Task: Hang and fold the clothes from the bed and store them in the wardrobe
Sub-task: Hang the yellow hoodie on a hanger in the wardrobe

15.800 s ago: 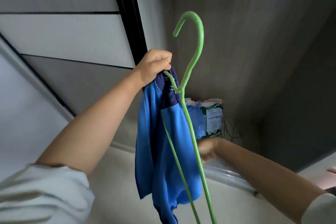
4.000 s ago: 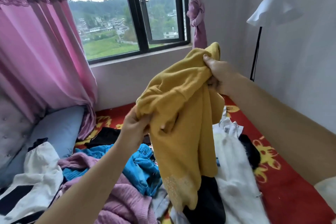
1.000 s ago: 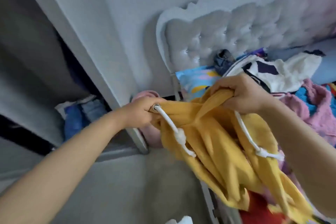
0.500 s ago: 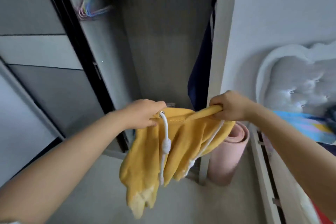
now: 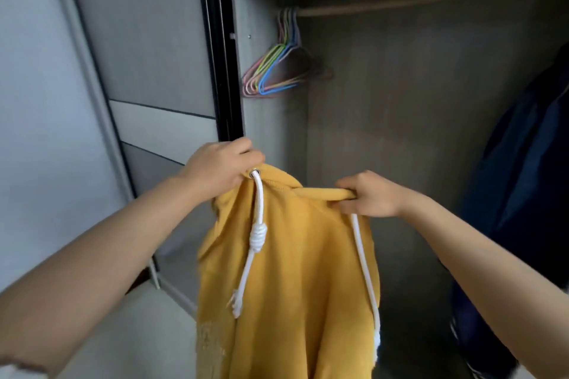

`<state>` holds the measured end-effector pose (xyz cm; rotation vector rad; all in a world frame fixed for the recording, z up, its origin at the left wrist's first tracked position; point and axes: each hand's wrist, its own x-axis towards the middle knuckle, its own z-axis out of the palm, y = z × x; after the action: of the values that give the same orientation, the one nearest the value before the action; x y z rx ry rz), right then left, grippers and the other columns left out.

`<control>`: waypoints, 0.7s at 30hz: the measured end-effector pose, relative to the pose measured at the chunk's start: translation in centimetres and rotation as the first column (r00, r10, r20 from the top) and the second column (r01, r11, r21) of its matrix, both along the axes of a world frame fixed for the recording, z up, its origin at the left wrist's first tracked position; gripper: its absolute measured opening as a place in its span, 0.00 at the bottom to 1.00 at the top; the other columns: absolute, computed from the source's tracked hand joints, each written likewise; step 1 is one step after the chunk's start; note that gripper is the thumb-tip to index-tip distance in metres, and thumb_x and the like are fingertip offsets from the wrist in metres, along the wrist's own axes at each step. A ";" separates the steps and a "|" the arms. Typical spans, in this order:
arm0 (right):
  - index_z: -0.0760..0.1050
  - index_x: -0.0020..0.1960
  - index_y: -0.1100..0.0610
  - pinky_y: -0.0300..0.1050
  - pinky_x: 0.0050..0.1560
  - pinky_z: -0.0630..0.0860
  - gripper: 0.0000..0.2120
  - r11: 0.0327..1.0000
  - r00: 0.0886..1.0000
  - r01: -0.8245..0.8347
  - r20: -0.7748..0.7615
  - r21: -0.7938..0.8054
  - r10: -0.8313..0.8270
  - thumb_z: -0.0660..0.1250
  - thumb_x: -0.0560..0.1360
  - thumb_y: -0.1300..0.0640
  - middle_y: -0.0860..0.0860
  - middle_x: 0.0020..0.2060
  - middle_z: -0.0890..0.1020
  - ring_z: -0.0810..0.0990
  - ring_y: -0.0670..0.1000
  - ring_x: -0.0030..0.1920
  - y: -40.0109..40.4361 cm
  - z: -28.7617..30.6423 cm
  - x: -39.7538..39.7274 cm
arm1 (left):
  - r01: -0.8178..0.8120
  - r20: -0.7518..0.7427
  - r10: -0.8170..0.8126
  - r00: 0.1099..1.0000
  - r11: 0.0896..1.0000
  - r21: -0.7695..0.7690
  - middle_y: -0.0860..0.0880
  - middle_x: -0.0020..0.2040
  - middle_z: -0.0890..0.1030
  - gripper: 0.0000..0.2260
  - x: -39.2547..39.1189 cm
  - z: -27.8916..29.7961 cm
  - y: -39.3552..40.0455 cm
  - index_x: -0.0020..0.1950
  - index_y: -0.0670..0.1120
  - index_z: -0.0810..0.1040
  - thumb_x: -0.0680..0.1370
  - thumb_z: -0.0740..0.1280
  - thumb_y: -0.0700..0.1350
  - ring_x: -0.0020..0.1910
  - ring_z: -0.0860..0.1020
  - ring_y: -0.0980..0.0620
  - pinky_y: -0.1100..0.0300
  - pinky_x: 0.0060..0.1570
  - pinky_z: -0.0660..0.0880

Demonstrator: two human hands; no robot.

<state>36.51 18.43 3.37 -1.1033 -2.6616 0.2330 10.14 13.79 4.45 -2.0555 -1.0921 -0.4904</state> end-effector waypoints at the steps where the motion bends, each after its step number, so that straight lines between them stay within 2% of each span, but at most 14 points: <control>1: 0.63 0.31 0.51 0.33 0.31 0.65 0.17 0.999 1.000 -0.016 0.017 -0.029 0.017 0.65 0.75 0.56 0.45 0.27 0.68 0.68 0.42 0.29 1.7 0.7 -1.1 | 0.007 -0.017 -0.007 1.000 0.999 0.041 0.49 0.41 0.63 0.12 -1.1 0.6 1.3 0.44 0.48 0.65 0.63 0.52 0.41 0.23 0.75 0.48 0.63 0.18 0.67; 4: 0.68 0.34 0.52 0.33 0.31 0.65 0.13 0.994 0.993 -0.083 0.074 -0.066 0.088 0.66 0.75 0.53 0.46 0.29 0.70 0.69 0.43 0.31 6.7 2.4 -4.3 | 0.011 -0.021 -0.008 1.000 0.993 0.121 0.49 0.42 0.63 0.12 -3.8 2.5 5.1 0.45 0.49 0.66 0.64 0.53 0.40 0.24 0.76 0.48 0.62 0.18 0.68; 6: 0.75 0.41 0.57 0.33 0.34 0.65 0.09 0.991 0.988 -0.125 0.081 -0.042 0.128 0.67 0.74 0.51 0.48 0.33 0.74 0.71 0.45 0.34 9.8 3.3 -6.6 | 0.013 0.004 -0.014 1.000 0.983 0.182 0.49 0.42 0.63 0.12 -5.7 3.4 7.4 0.46 0.49 0.67 0.65 0.54 0.39 0.24 0.75 0.47 0.62 0.18 0.69; 7: 0.78 0.45 0.59 0.31 0.35 0.65 0.10 0.990 0.989 -0.140 0.045 -0.003 0.140 0.68 0.73 0.51 0.48 0.35 0.75 0.72 0.45 0.35 11.2 3.6 -7.7 | -0.003 0.033 -0.004 0.999 0.977 0.215 0.49 0.41 0.63 0.12 -6.6 3.7 8.5 0.46 0.49 0.67 0.65 0.56 0.39 0.24 0.75 0.46 0.62 0.18 0.69; 10: 0.79 0.46 0.63 0.30 0.36 0.65 0.12 0.982 0.980 -0.128 -0.131 0.139 0.147 0.68 0.73 0.53 0.53 0.36 0.79 0.73 0.47 0.37 15.3 4.6 -11.0 | -0.073 0.264 -0.001 0.965 0.961 0.268 0.50 0.40 0.70 0.09 -9.0 4.5 11.7 0.47 0.50 0.68 0.67 0.59 0.43 0.27 0.77 0.45 0.59 0.23 0.73; 12: 0.79 0.46 0.65 0.35 0.36 0.65 0.13 0.975 0.976 -0.061 -0.192 0.214 0.103 0.67 0.75 0.54 0.58 0.37 0.80 0.73 0.51 0.37 18.6 5.4 -13.5 | -0.067 0.396 -0.040 0.917 0.965 0.253 0.47 0.37 0.78 0.08 -10.7 5.5 14.3 0.46 0.50 0.69 0.68 0.59 0.45 0.31 0.78 0.43 0.54 0.28 0.75; 13: 0.79 0.47 0.66 0.39 0.38 0.65 0.13 0.969 0.978 -0.017 -0.199 0.247 0.068 0.65 0.75 0.54 0.59 0.37 0.80 0.75 0.54 0.38 20.2 5.8 -14.6 | -0.068 0.408 -0.037 0.912 0.968 0.241 0.44 0.36 0.79 0.07 -11.4 6.2 15.6 0.45 0.50 0.72 0.68 0.59 0.44 0.31 0.79 0.42 0.53 0.29 0.76; 15: 0.79 0.47 0.66 0.42 0.41 0.63 0.14 0.946 0.965 0.090 -0.262 0.310 -0.006 0.64 0.77 0.55 0.61 0.41 0.81 0.77 0.57 0.44 23.0 6.9 -16.6 | -0.104 0.386 0.009 0.923 0.969 0.225 0.41 0.36 0.79 0.07 -12.8 7.2 18.2 0.43 0.47 0.78 0.68 0.63 0.40 0.33 0.79 0.39 0.50 0.31 0.76; 17: 0.79 0.47 0.67 0.42 0.41 0.62 0.14 0.931 0.919 0.210 -0.385 0.297 -0.085 0.63 0.77 0.55 0.61 0.44 0.82 0.77 0.56 0.46 25.9 8.3 -18.7 | -0.158 0.401 0.077 0.913 0.972 0.175 0.40 0.41 0.79 0.10 -14.4 8.4 21.0 0.44 0.42 0.82 0.67 0.63 0.37 0.40 0.79 0.38 0.50 0.37 0.74; 19: 0.78 0.45 0.66 0.43 0.42 0.65 0.15 0.922 0.855 0.319 -0.486 0.219 -0.181 0.62 0.77 0.53 0.61 0.42 0.80 0.77 0.51 0.41 28.7 9.7 -20.7 | -0.124 0.345 0.067 0.936 0.982 0.146 0.41 0.43 0.80 0.10 -15.5 9.5 23.6 0.43 0.41 0.82 0.67 0.63 0.34 0.44 0.79 0.39 0.51 0.39 0.72; 21: 0.75 0.43 0.61 0.45 0.38 0.69 0.13 0.917 0.792 0.388 -0.542 0.090 -0.282 0.62 0.77 0.51 0.58 0.38 0.77 0.75 0.46 0.30 31.7 10.9 -22.6 | -0.011 0.183 -0.022 0.983 0.984 0.177 0.44 0.43 0.82 0.08 -16.7 10.5 26.3 0.37 0.42 0.82 0.62 0.66 0.34 0.45 0.81 0.40 0.50 0.40 0.73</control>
<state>13.90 50.17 14.27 -1.2193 -1.9259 0.1628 -6.52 40.12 14.95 -1.8856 -1.1072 -0.7658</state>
